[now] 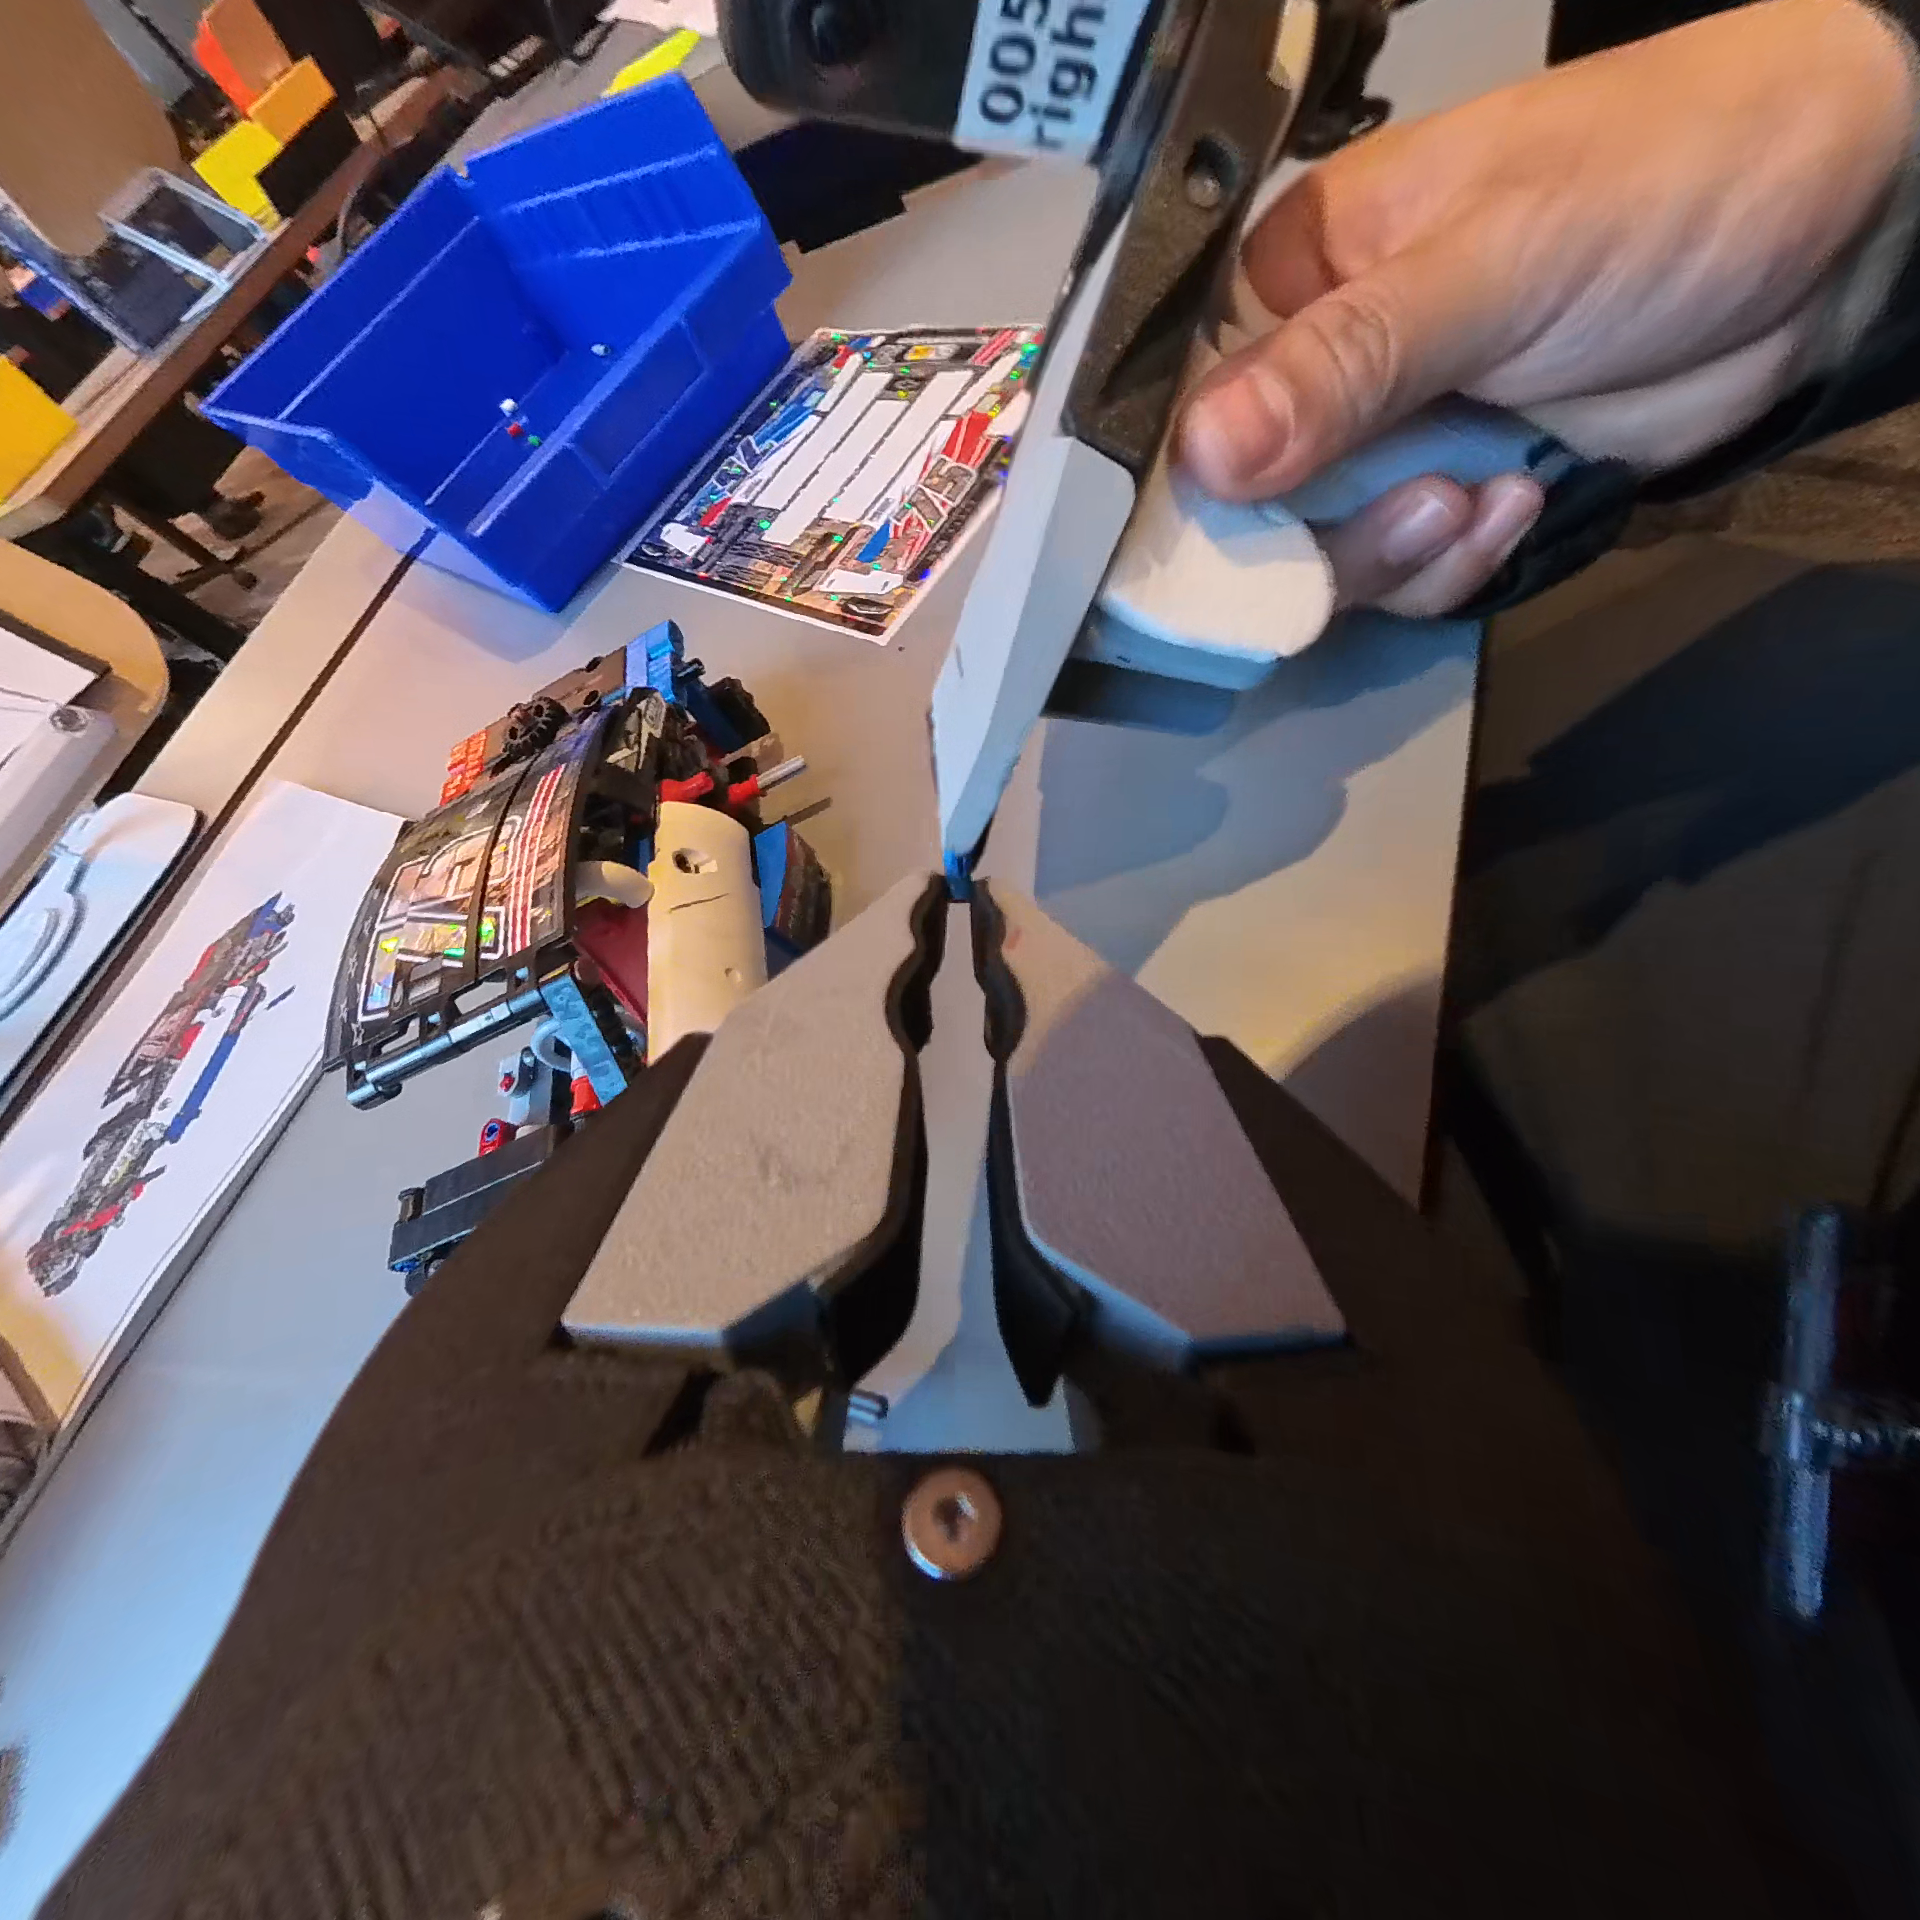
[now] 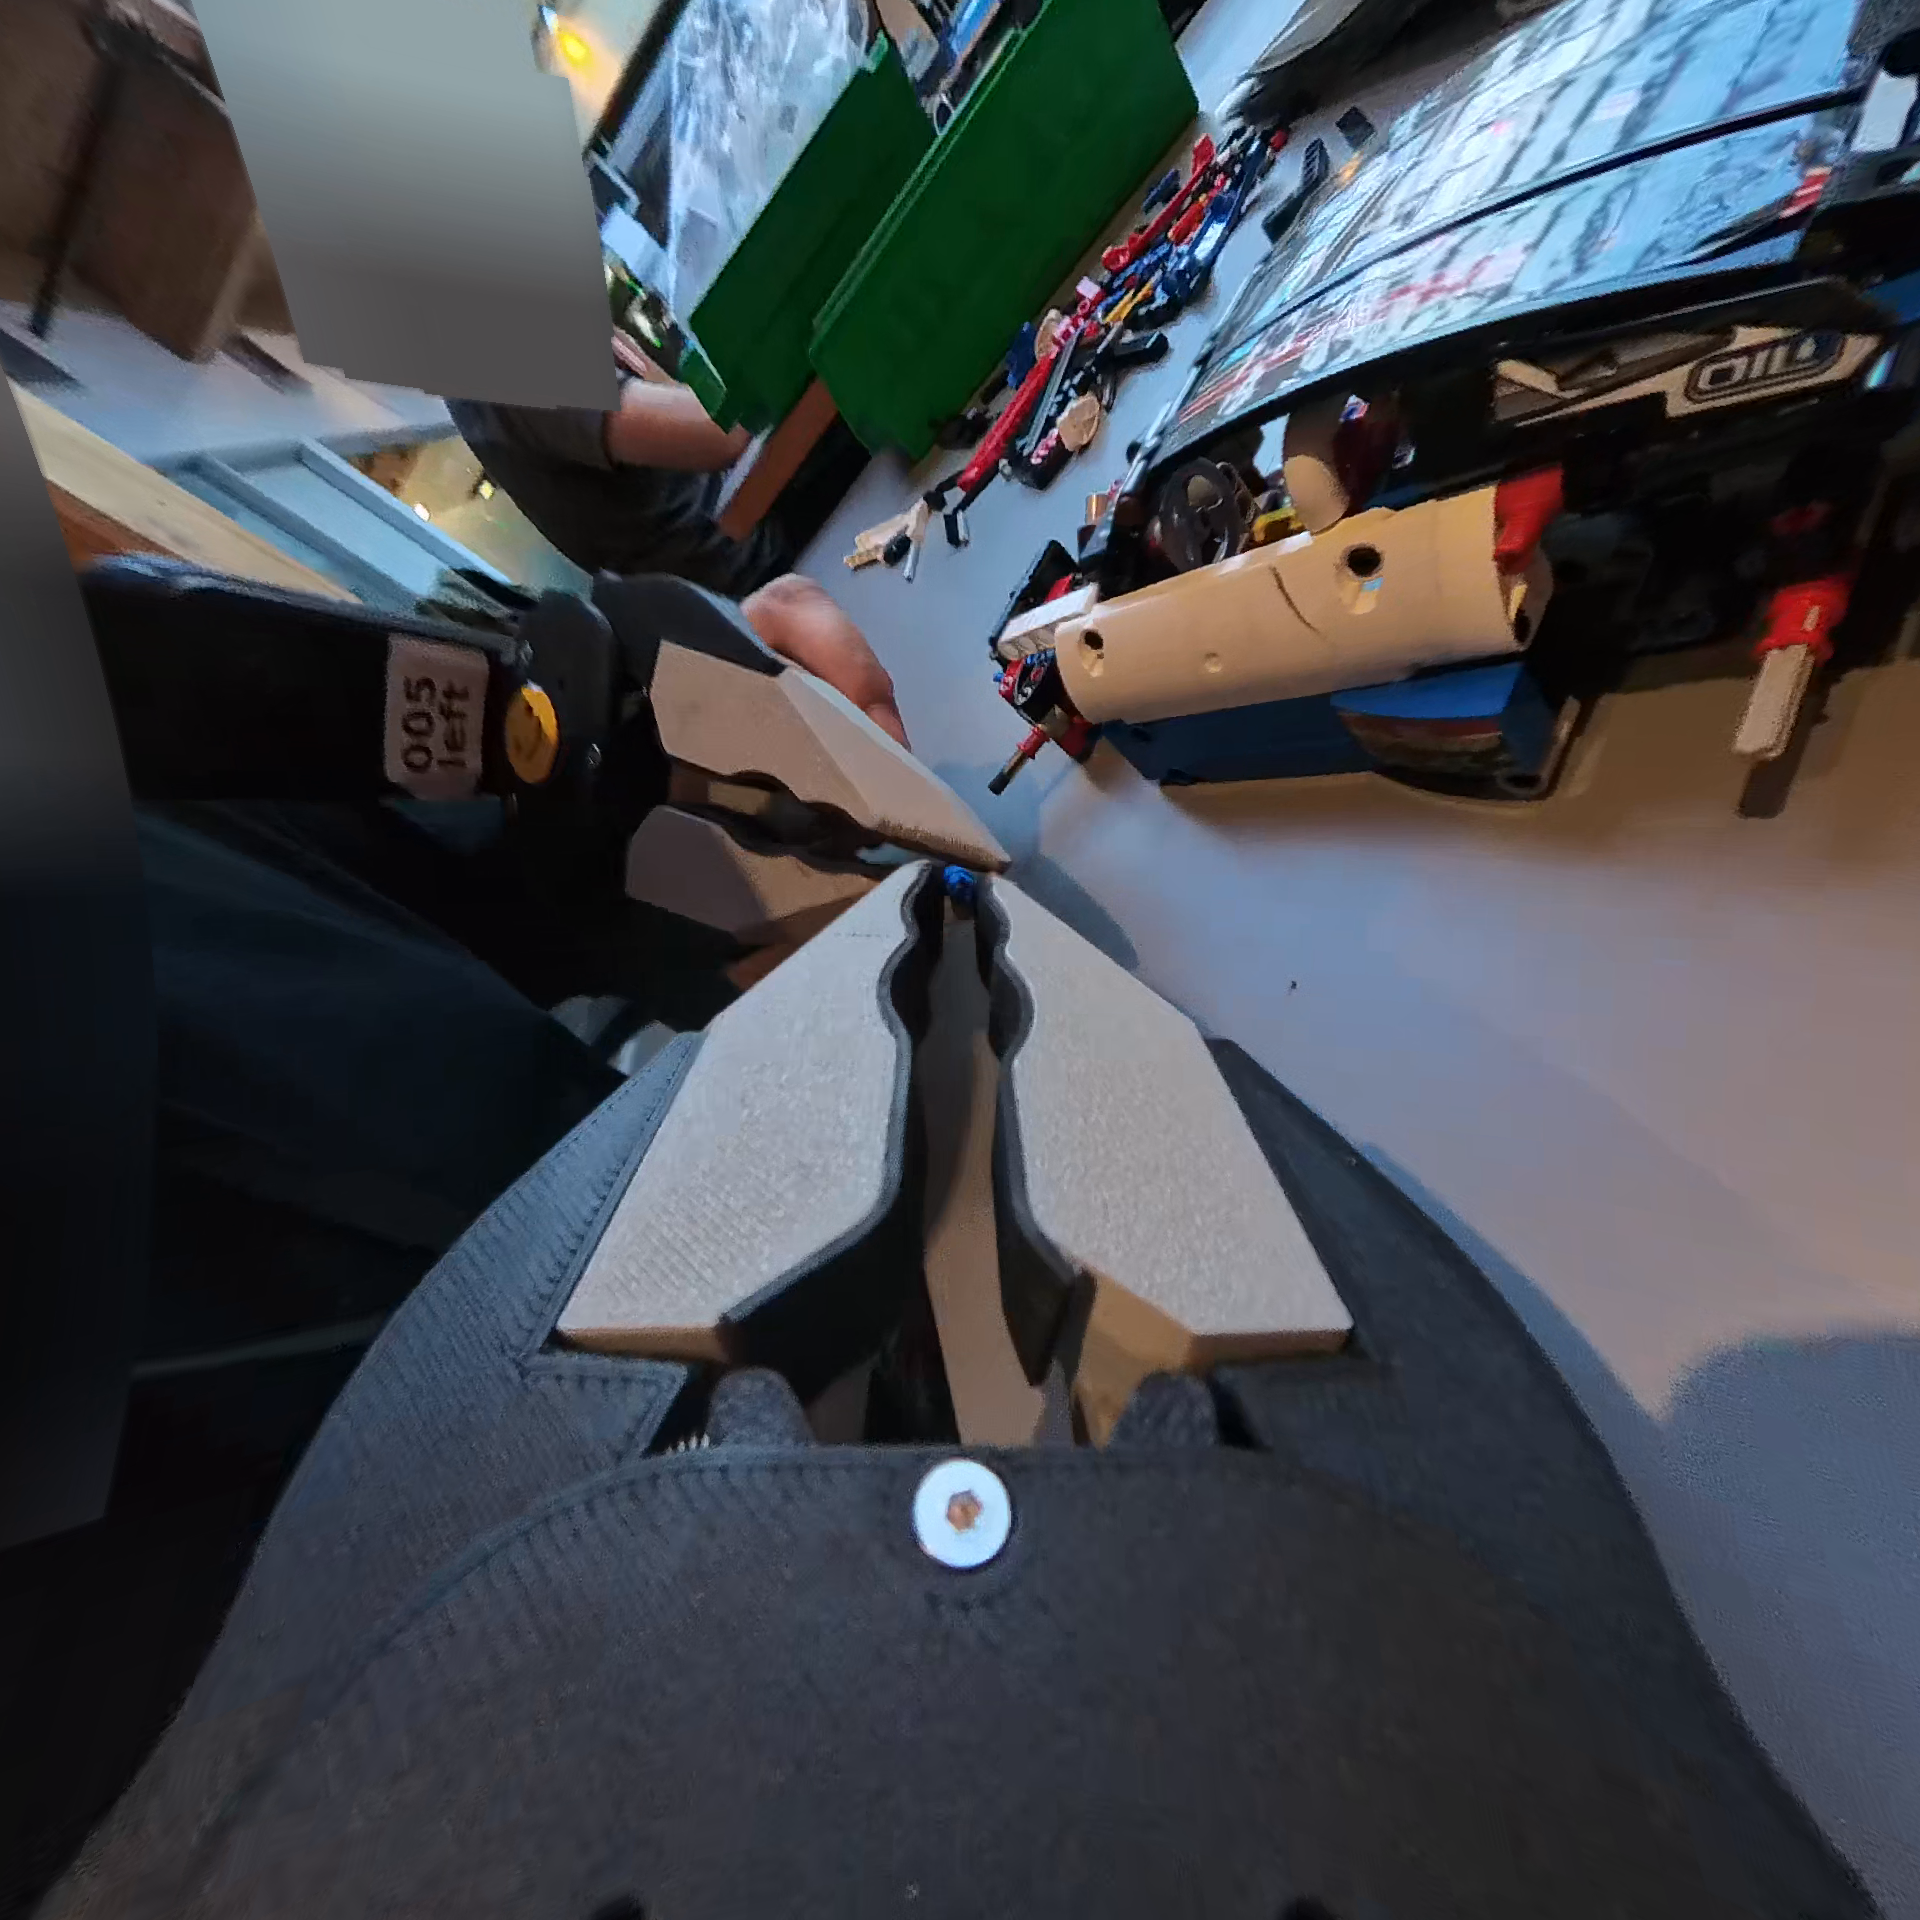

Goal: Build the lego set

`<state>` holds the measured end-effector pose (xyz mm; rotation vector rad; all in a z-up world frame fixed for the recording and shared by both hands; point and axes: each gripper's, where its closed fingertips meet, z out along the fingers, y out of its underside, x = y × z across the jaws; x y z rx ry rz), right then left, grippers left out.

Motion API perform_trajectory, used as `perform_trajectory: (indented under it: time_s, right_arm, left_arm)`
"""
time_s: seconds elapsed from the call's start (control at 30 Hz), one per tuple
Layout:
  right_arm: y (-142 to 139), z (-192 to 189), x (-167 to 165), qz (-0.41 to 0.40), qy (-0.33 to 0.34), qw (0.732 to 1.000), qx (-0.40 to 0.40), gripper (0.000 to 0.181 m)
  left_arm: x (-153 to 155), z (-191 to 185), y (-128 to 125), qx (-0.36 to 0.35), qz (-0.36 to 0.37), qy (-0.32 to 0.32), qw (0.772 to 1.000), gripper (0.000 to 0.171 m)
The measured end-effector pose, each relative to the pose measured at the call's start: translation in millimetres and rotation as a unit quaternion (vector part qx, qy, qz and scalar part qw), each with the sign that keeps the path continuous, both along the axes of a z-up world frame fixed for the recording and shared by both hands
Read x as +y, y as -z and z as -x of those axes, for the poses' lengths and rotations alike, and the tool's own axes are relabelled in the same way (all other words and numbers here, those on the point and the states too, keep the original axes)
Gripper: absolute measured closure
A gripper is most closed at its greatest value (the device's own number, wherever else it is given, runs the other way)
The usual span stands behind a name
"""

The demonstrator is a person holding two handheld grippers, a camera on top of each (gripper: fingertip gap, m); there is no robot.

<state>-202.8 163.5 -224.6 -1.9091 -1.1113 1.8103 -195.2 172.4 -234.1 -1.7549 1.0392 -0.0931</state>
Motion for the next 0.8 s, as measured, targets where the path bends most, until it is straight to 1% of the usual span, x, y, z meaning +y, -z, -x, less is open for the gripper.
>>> perform_trajectory:
  time_s: [0.1,0.2,0.27,0.3,0.37,0.47,0.53,0.63,0.7,0.8]
  right_arm:
    - [4.9,-7.8,0.5,-0.055,-0.010,0.998,-0.023,0.173]
    - [8.0,-15.3,0.3,-0.145,-0.021,0.988,-0.040,0.175]
    - [16.9,-23.1,2.4,-0.229,-0.031,0.970,-0.071,0.175]
    - [20.5,-27.8,2.0,-0.266,-0.041,0.960,-0.081,0.175]
    - [25.9,-35.6,-1.4,-0.320,-0.057,0.941,-0.091,0.174]
    - [33.1,-38.4,-15.6,-0.374,-0.091,0.918,-0.098,0.169]
    - [39.0,-36.4,-18.7,-0.417,-0.095,0.897,-0.114,0.170]
    - [46.2,-34.7,-23.4,-0.464,-0.104,0.870,-0.130,0.171]
    - [50.4,-35.3,-25.5,-0.476,-0.112,0.861,-0.139,0.175]
    - [51.0,-34.2,-28.9,-0.498,-0.119,0.848,-0.136,0.176]
  left_arm:
    - [-4.1,-1.4,2.6,0.018,0.017,0.020,1.000,0.171]
    - [-10.5,-3.7,14.6,0.036,0.067,0.039,0.996,0.170]
    - [-19.5,-6.9,29.4,0.030,0.139,0.049,0.989,0.170]
    - [-21.0,-7.0,34.6,0.025,0.166,0.045,0.985,0.170]
    - [-24.3,-9.2,39.8,0.027,0.195,0.050,0.979,0.170]
    - [-29.5,-12.8,44.9,0.068,0.197,0.077,0.975,0.170]
    - [-30.6,-15.6,45.3,0.083,0.192,0.088,0.974,0.170]
    - [-36.1,-20.9,45.4,0.075,0.206,0.110,0.969,0.170]
    - [-37.7,-20.2,47.1,0.076,0.212,0.117,0.967,0.170]
    - [-41.7,-21.4,46.1,0.066,0.225,0.128,0.964,0.170]
